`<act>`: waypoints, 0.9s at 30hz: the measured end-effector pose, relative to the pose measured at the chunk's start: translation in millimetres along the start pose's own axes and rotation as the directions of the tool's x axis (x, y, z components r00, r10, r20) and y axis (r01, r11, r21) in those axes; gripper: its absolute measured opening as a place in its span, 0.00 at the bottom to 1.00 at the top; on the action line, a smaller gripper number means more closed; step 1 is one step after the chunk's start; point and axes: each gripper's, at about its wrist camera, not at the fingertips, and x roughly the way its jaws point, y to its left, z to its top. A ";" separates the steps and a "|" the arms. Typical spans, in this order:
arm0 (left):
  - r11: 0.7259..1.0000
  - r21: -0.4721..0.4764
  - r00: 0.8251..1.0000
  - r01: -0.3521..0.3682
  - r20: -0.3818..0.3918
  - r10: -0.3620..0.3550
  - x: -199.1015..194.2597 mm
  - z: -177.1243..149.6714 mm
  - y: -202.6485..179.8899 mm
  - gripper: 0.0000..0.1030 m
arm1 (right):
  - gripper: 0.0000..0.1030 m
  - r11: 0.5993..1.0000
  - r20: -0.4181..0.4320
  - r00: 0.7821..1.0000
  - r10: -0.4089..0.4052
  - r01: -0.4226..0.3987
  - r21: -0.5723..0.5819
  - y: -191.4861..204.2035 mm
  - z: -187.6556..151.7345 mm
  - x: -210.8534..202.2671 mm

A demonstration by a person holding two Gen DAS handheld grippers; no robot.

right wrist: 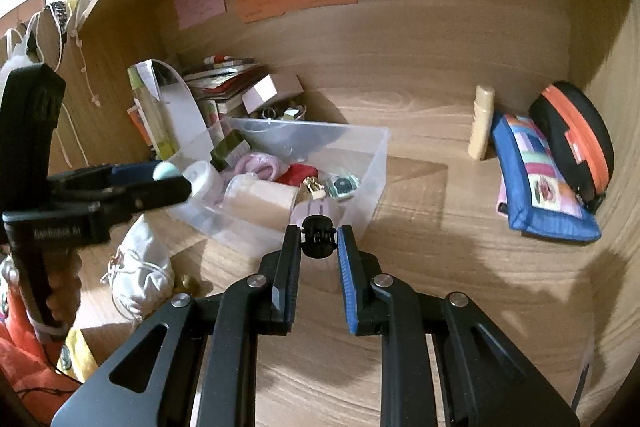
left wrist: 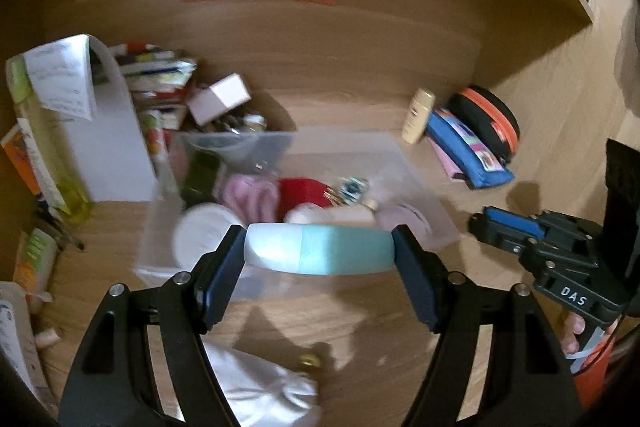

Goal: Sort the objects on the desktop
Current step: 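Carry the mint-green tube with the left gripper while the right carries the knob over the box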

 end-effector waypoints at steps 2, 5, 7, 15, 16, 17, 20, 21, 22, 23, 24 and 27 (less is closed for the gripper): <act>1.000 -0.002 1.000 -0.012 0.017 0.012 -3.7 5.0 8.2 0.71 | 0.16 1.000 0.005 1.000 -0.007 0.007 -0.001 2.7 3.9 -0.1; 1.000 -0.002 0.999 -0.027 0.046 0.027 -9.9 13.6 21.2 0.71 | 0.16 1.000 0.021 0.999 -0.024 0.024 -0.009 8.5 13.6 -1.1; 0.999 0.002 0.996 -0.048 0.072 0.048 -14.4 19.4 28.2 0.71 | 0.16 0.999 0.034 0.999 -0.034 0.035 -0.015 12.5 20.8 -1.4; 0.999 0.015 0.992 -0.049 0.115 0.047 -12.8 45.1 46.9 0.71 | 0.16 0.999 0.051 0.999 -0.006 0.007 -0.036 22.4 50.1 9.3; 0.999 0.014 0.993 -0.046 0.110 0.045 -9.4 47.2 47.6 0.71 | 0.16 0.999 0.048 0.999 -0.010 0.012 -0.038 23.0 53.4 12.6; 0.999 0.014 0.994 -0.040 0.104 0.038 -6.4 48.9 48.0 0.71 | 0.16 0.999 0.044 0.999 -0.016 0.018 -0.041 23.7 56.9 16.9; 1.000 0.008 0.996 -0.016 0.087 0.016 4.5 52.4 48.3 0.71 | 0.16 0.999 0.030 0.999 -0.018 0.019 -0.041 24.3 63.2 27.5; 1.000 0.005 0.997 -0.011 0.080 0.011 9.5 53.4 48.2 0.71 | 0.16 0.999 0.019 1.000 -0.013 0.014 -0.043 25.1 65.1 32.9; 1.000 0.008 0.997 -0.006 0.074 0.006 14.3 54.1 48.2 0.71 | 0.16 0.999 0.011 1.000 -0.014 0.014 -0.046 25.7 66.6 37.6; 1.000 0.015 0.998 -0.005 0.067 0.004 19.5 54.4 47.4 0.71 | 0.16 0.999 0.000 1.000 -0.016 0.016 -0.052 27.2 68.2 43.0; 1.000 0.017 0.998 -0.012 0.060 0.011 25.9 54.3 47.8 0.71 | 0.16 0.998 -0.011 1.000 -0.015 0.014 -0.060 28.9 69.6 49.2; 1.000 -0.003 1.000 0.010 0.011 -0.010 45.8 51.1 52.9 0.71 | 0.16 0.997 -0.043 0.999 -0.032 0.029 -0.078 31.1 71.2 67.5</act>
